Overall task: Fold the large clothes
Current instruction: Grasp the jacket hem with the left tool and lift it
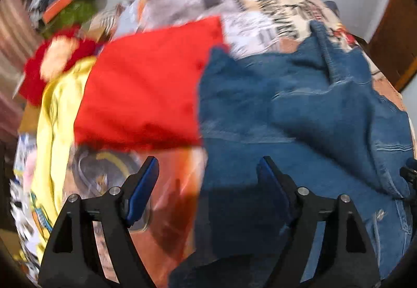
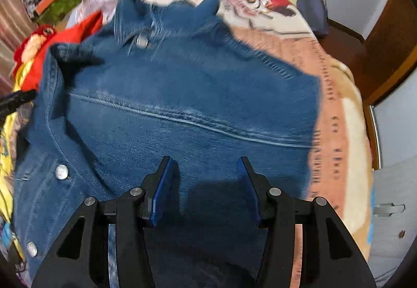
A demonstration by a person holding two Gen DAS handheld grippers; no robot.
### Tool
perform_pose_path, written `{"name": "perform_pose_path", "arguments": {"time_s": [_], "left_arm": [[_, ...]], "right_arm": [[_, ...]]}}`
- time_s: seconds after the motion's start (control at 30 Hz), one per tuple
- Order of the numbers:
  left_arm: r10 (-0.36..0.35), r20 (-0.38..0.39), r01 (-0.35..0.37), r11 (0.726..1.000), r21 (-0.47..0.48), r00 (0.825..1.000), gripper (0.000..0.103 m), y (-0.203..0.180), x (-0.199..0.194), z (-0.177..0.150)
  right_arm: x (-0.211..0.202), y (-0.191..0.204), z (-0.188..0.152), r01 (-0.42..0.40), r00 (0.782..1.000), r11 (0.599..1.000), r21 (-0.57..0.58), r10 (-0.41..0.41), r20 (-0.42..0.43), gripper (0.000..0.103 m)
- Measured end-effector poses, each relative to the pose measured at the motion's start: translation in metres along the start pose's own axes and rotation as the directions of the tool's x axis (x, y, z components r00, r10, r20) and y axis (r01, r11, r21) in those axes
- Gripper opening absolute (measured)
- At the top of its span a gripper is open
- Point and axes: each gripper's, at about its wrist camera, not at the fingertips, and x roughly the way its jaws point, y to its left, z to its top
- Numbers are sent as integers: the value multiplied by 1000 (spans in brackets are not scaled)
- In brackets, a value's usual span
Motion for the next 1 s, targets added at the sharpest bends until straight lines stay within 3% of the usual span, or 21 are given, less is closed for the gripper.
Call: {"name": "perform_pose_path", "arguments": {"time_s": [0.1,0.2,0.33,0.47,0.57,0.67,0.8,0.87,1.0], "left_arm": [[-99,-39,97,994,-45,994,73,12,-2,-3],[-132,23,132,991,21,991,73,-8,-21,6],[-226,99,213,969,126,969,73,-58,-42,28],[-175,153,141,967,211,973,73,-103,-36,50],[-151,93,122,958,260,984,73,-128,-14,54],[-155,50,136,951,278,987,59,-130,0,44],[-175,82,148,955,257,981,37,-115,-2,30],[-243,92,216,949,231,966,30,-99,-11,25],[-293,112,271,946,179,950,25,-74,-26,7]], "right_arm": [[-1,5,-3,58,998,998,-18,-57,39,54],[-2,2,-4,61,997,998,-14,-61,37,57],[-2,-8,-6,19,999,998,58,-20,28,59],[-3,-6,-7,28,999,997,72,-30,32,60],[-3,-4,-7,51,998,997,64,-53,35,60],[-4,-3,-8,65,997,996,62,-67,36,61],[-6,-1,-8,81,995,995,57,-83,46,61],[-6,0,-9,87,995,995,52,-90,49,61],[-8,1,-8,97,994,994,44,-100,54,61]]}}
